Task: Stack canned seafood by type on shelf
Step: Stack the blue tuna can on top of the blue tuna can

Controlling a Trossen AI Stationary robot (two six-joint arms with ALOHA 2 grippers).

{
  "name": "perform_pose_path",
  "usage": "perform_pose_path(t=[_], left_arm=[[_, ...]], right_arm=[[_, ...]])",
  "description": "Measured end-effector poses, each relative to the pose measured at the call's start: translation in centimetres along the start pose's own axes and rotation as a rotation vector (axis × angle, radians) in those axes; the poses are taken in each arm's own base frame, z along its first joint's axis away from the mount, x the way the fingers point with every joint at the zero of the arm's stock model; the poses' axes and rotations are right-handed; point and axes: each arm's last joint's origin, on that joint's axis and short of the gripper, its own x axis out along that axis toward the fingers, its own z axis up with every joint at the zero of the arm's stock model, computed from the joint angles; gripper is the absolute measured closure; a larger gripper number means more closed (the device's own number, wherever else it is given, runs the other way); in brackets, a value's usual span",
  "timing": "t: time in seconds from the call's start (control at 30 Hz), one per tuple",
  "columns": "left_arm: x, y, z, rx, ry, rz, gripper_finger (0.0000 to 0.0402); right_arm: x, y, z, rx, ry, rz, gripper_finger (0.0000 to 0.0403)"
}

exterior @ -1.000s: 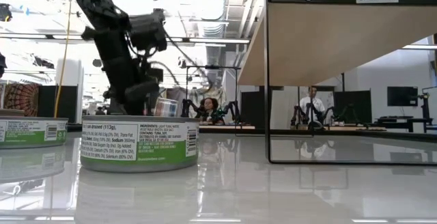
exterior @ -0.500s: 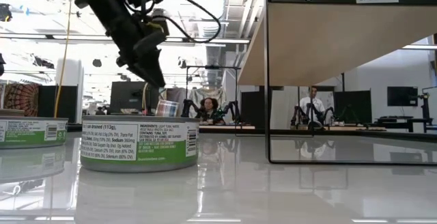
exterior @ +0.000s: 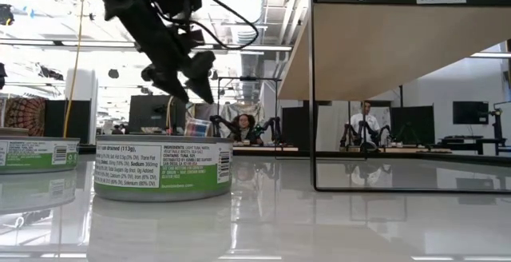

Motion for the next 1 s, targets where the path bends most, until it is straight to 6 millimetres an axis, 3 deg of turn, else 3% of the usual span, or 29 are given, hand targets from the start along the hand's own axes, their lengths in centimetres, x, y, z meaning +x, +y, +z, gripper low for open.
perform_pose_path(t=[0.17, 0.47, 0.63, 0.87, 1.0], left_arm=[[3.6, 0.1, -0.7, -0.020, 0.007, 0.078, 0.0027], [8.9, 2.6, -2.4, -0.113, 0.134, 0.126, 0.0029], [9.5, 2.3, -2.9, -0.049, 0.150, 0.098, 0.0081], [9.3, 2.0, -2.8, 0.050, 0.123, 0.130, 0.0214], [8.3, 1.1, -2.5, 0.146, 0.103, 0.073, 0.0225]], right_arm=[[0.0, 0.0, 0.0, -0.003, -0.002, -0.001, 0.0127], [0.0, 0.0, -0.2, -0.009, 0.020, -0.001, 0.0127], [0.0, 0.0, -0.3, -0.009, 0.030, -0.001, 0.0127], [0.0, 0.0, -0.3, -0.003, 0.031, -0.001, 0.0127], [0.0, 0.0, -0.4, 0.006, 0.041, -0.001, 0.0127]])
